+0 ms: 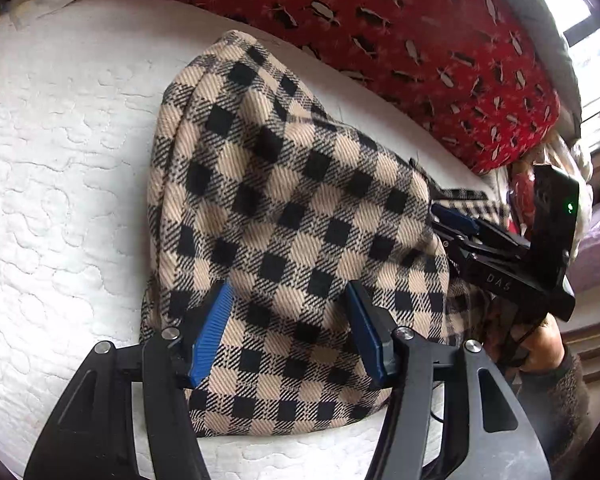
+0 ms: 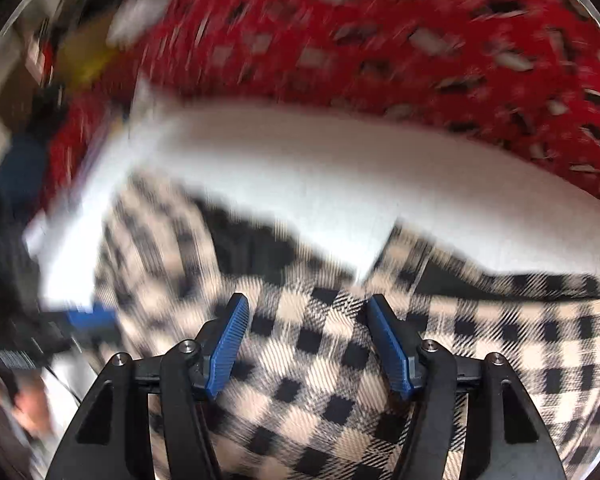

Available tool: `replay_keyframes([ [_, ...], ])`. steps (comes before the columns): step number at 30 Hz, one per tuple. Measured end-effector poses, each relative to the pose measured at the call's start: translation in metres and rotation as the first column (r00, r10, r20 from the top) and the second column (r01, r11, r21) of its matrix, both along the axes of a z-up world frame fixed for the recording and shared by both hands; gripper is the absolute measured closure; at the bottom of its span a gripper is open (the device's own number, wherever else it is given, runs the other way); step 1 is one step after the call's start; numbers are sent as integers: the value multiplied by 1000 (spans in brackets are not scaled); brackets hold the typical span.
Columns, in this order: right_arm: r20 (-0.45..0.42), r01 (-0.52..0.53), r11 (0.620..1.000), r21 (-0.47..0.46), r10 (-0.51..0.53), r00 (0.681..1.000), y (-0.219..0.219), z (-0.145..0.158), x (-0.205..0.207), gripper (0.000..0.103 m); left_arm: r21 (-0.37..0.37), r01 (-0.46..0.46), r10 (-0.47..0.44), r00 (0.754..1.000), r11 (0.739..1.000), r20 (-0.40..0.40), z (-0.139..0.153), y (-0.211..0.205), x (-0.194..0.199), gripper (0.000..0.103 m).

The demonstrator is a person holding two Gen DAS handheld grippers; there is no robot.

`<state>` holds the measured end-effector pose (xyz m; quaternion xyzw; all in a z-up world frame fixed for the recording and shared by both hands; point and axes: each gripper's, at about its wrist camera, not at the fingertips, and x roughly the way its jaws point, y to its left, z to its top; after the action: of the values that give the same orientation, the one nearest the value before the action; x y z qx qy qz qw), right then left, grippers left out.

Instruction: Fold large clothes

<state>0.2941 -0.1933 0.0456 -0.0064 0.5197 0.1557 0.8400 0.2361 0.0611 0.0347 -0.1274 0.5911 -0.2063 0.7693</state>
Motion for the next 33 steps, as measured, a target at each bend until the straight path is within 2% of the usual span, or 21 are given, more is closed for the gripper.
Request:
replay_keyframes([
  [2, 53, -21, 1000, -15, 22, 998, 1, 6, -6, 67, 11, 3, -3, 1000, 1000, -3, 2, -1, -1, 46],
  [3, 73, -14, 1000, -15, 15, 997, 0, 11, -6, 103, 14, 0, 0, 1000, 1000, -5, 4, -1, -1, 46],
  [6, 146, 63, 997, 51, -70, 987, -18, 32, -3, 102, -10, -21, 22, 999, 1000, 45, 21, -1, 0, 46],
  [8, 136, 105, 990, 91, -117, 984, -29, 33, 5, 102, -20, -52, 53, 996, 998, 72, 32, -4, 6, 46],
  [10, 47, 157, 984, 78, -161, 986, -38, 14, 15, 101, 10, -81, 81, 995, 997, 55, 28, -9, 15, 46],
  [12, -31, 196, 978, 65, -195, 980, -44, -4, 15, 100, 78, -90, 90, 996, 993, 7, 11, -16, 27, 46],
  [14, 7, 255, 946, 201, -262, 965, -66, 9, 2, 93, 84, -99, 99, 995, 992, -1, 12, -17, 30, 46],
  [17, 23, 363, 860, 359, -397, 917, -114, 31, -35, 82, 18, -98, 98, 995, 995, 25, 30, -19, 21, 46],
  [18, 45, 393, 834, 387, -442, 896, -131, 37, -51, 75, -15, -93, 94, 995, 996, 27, 35, -22, 18, 46],
  [20, 84, 426, 797, 428, -505, 859, -159, 41, -83, 70, -69, -73, 76, 997, 995, 35, 42, -34, 10, 46],
  [21, 93, 439, 789, 430, -522, 848, -170, 39, -97, 68, -63, -64, 67, 997, 996, 45, 41, -42, 8, 46],
  [22, 92, 472, 793, 386, -542, 835, -179, 29, -106, 63, -14, -56, 56, 997, 998, 56, 36, -55, 7, 44],
  [23, 64, 519, 806, 284, -556, 829, -184, 12, -110, 61, 45, -45, 42, 997, 998, 57, 29, -65, 8, 44],
  [24, -1, 529, 816, 234, -544, 839, -190, -5, -112, 61, 130, -20, 13, 999, 991, 50, 17, -75, 10, 44],
  [25, -49, 534, 807, 252, -540, 840, -200, -14, -117, 63, 172, -6, -2, 999, 985, 43, 11, -81, 11, 44],
  [26, -40, 548, 781, 300, -563, 825, -208, -10, -127, 65, 198, -6, -6, 998, 980, 56, 10, -84, 9, 44],
  [29, 15, 581, 715, 390, -635, 772, -230, 15, -159, 61, 161, -32, 26, 999, 986, 38, 21, -81, 3, 44],
  [30, 40, 595, 702, 392, -659, 751, -236, 19, -169, 53, 128, -42, 40, 999, 991, 22, 24, -80, 1, 44],
  [31, 49, 612, 695, 378, -675, 736, -239, 18, -176, 38, 114, -49, 47, 999, 992, 19, 25, -79, -1, 44],
  [32, 35, 629, 689, 359, -684, 729, -240, 13, -180, 34, 104, -55, 53, 998, 993, 21, 28, -80, -5, 44],
  [33, -8, 629, 691, 356, -671, 741, -238, 3, -175, 34, 104, -57, 55, 998, 993, 27, 30, -82, -10, 44],
])
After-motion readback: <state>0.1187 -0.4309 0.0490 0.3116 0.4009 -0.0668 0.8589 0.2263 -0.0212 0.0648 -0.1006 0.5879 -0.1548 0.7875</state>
